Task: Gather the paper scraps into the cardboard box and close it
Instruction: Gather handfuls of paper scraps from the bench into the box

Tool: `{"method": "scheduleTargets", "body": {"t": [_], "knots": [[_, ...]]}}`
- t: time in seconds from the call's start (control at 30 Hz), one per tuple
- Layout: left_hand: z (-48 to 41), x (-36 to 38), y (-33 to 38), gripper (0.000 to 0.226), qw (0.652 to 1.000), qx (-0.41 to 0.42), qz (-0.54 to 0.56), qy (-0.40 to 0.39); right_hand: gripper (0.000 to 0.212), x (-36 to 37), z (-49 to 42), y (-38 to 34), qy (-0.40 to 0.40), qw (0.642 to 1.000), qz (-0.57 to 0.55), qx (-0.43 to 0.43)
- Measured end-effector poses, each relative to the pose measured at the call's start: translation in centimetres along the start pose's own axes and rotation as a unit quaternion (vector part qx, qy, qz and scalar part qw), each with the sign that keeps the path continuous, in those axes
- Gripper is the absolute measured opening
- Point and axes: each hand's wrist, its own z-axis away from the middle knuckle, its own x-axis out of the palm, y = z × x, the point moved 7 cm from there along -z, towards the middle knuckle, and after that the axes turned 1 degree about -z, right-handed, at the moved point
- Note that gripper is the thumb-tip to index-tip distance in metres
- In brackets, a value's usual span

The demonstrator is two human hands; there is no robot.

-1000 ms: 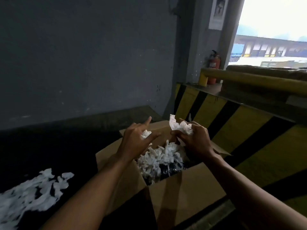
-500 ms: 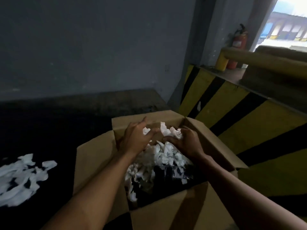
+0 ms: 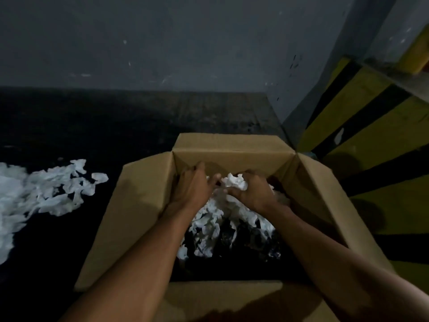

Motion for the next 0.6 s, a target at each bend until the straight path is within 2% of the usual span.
{"method": "scheduleTargets", "body": {"t": [0.2,0.3,0.43,0.53,0.6], "knots": [[0.9,2.0,-1.5,0.047,0.997,-0.033,-0.046,-0.051,0.057,1.1,-0.1,0.5,-0.015,0.999,0.019,-0.031],[0.5,1.9,-1.5,0.047,0.994,-0.049,-0.064,-0.067,0.056,0.4,0.1,0.8,0.004,1.0,-0.001,-0.028],[0.7,1.5,-0.6,0.031,0.996,-0.018,-0.066,-0.06,0.041,-0.6,0.4,1.2,-0.002,0.999,-0.024,-0.031],[1.0,1.4,-0.1,0.028,0.996,-0.008,-0.053,-0.07,0.063,-1.3,1.0,1.1,-0.007,0.998,-0.045,-0.041],[1.3,0.9,0.4,0.03,0.998,0.005,-0.043,-0.052,0.063,-1.7,1.1,1.1,0.002,0.998,-0.045,-0.032]]}}
